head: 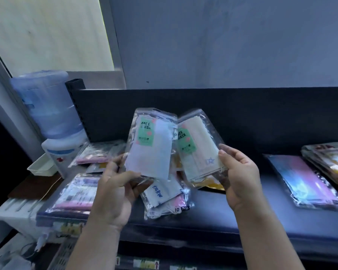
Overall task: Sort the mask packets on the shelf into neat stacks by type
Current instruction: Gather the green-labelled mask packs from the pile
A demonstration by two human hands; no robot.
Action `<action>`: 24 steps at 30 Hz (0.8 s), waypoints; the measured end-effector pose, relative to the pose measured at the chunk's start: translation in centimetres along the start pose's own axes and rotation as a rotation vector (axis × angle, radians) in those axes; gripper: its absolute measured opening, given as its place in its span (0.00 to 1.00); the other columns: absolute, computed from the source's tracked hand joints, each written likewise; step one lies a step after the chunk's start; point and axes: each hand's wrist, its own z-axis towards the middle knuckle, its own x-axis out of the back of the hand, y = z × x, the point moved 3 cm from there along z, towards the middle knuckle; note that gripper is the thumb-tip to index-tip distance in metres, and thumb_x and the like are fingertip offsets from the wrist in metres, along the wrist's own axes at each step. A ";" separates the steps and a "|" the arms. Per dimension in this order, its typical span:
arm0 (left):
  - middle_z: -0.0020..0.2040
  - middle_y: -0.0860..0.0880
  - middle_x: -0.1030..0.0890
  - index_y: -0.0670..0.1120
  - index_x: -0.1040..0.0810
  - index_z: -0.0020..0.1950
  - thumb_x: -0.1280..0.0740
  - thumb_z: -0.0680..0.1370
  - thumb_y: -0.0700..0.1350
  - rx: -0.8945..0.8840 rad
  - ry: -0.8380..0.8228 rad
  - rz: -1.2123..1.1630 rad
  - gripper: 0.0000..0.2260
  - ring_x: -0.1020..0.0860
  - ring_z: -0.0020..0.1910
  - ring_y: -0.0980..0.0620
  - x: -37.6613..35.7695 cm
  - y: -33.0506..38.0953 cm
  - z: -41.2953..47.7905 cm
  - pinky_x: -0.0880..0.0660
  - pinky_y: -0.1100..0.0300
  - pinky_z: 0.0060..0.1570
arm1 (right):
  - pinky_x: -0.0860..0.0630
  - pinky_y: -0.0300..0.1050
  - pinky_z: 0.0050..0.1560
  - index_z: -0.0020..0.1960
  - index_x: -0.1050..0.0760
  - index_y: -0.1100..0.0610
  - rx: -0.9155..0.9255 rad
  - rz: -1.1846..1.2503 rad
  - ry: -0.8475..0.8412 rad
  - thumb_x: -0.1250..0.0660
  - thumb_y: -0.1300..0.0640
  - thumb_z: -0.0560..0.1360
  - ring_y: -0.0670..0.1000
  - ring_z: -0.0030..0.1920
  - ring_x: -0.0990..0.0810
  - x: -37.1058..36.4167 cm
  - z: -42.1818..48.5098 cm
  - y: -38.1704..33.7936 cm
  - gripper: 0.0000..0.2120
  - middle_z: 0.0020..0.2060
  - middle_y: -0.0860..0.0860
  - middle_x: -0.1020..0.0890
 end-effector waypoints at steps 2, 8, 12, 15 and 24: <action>0.53 0.38 0.14 0.40 0.28 0.64 0.38 0.74 0.23 0.079 -0.064 0.063 0.22 0.15 0.45 0.39 -2.0 -1.6 0.0 0.16 0.49 0.39 | 0.18 0.45 0.33 0.59 0.17 0.56 0.022 0.026 0.015 0.32 0.63 0.81 0.49 0.39 0.15 1.5 -0.1 -0.4 0.09 0.49 0.55 0.13; 0.53 0.35 0.16 0.39 0.27 0.55 0.39 0.82 0.32 0.250 -0.203 0.147 0.06 0.16 0.45 0.40 -8.8 -6.4 -1.1 0.16 0.49 0.37 | 0.18 0.52 0.49 0.59 0.17 0.55 0.059 0.101 0.111 0.32 0.62 0.81 0.50 0.44 0.16 7.5 -0.1 -2.0 0.09 0.54 0.55 0.14; 0.54 0.36 0.16 0.40 0.27 0.57 0.40 0.85 0.39 0.306 -0.199 0.111 0.05 0.16 0.44 0.42 -13.6 -10.0 -1.7 0.17 0.49 0.34 | 0.17 0.49 0.45 0.60 0.18 0.54 0.102 0.096 0.196 0.32 0.62 0.81 0.51 0.48 0.15 12.7 0.3 -4.2 0.09 0.55 0.55 0.13; 0.56 0.37 0.15 0.39 0.27 0.61 0.39 0.85 0.38 0.341 -0.227 0.070 0.06 0.15 0.46 0.43 -17.3 -12.5 -2.6 0.17 0.51 0.32 | 0.17 0.49 0.44 0.60 0.18 0.54 0.139 0.067 0.270 0.31 0.61 0.81 0.53 0.49 0.14 17.1 0.8 -6.8 0.09 0.55 0.56 0.13; 0.58 0.40 0.14 0.42 0.21 0.59 0.39 0.83 0.36 0.314 -0.184 -0.133 0.09 0.14 0.50 0.44 -26.2 -15.9 -4.4 0.16 0.55 0.39 | 0.18 0.57 0.58 0.55 0.16 0.55 0.171 0.042 0.342 0.33 0.64 0.80 0.58 0.55 0.14 26.7 3.3 -12.6 0.10 0.51 0.51 0.12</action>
